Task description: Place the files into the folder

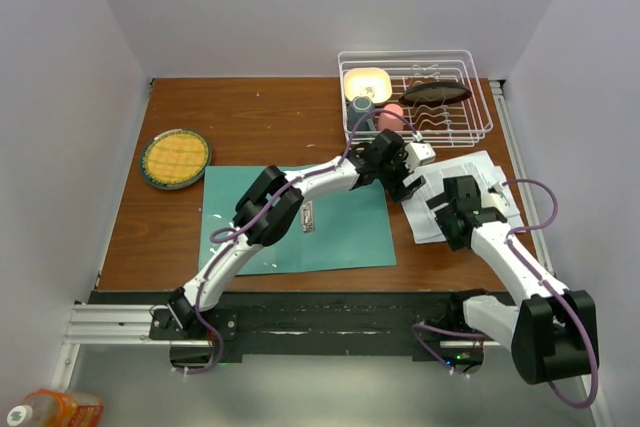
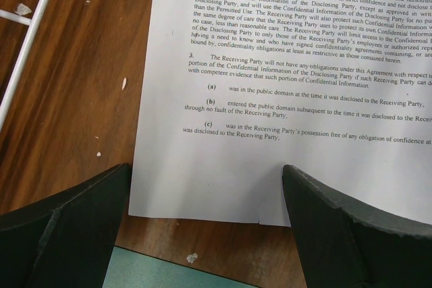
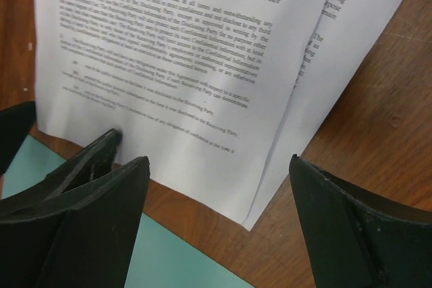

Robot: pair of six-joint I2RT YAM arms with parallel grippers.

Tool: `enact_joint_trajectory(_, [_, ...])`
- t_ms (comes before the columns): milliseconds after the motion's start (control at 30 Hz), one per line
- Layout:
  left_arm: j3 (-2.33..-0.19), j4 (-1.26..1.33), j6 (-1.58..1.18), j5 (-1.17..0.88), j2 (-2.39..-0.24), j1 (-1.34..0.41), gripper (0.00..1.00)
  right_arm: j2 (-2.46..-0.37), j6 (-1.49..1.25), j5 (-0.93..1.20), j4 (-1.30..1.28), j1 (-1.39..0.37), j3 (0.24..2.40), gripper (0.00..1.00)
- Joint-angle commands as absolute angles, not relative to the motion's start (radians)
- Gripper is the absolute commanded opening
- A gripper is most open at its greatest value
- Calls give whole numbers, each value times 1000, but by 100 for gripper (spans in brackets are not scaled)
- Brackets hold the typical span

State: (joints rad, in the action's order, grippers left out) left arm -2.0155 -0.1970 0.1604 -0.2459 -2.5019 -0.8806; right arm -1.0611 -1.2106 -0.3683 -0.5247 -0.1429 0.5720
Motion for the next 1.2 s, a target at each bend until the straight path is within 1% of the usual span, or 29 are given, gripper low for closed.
enact_joint_trajectory(0, [-1970,-271,207,-219,-2493,-893,100,-1112,-1207,-377,-491,-140,552,88])
enact_joint_trajectory(733, [-1924,-275,235,-219,-2470,-893,100,-1132,-1210,-394,-373,-137,508,84])
enact_joint_trajectory(867, [-1921,-278,247,-213,-2462,-893,100,-1152,-1216,-394,-353,-138,506,82])
enact_joint_trajectory(1167, [-1917,-288,247,-221,-2456,-894,100,-1100,-1241,-403,-308,-137,462,76])
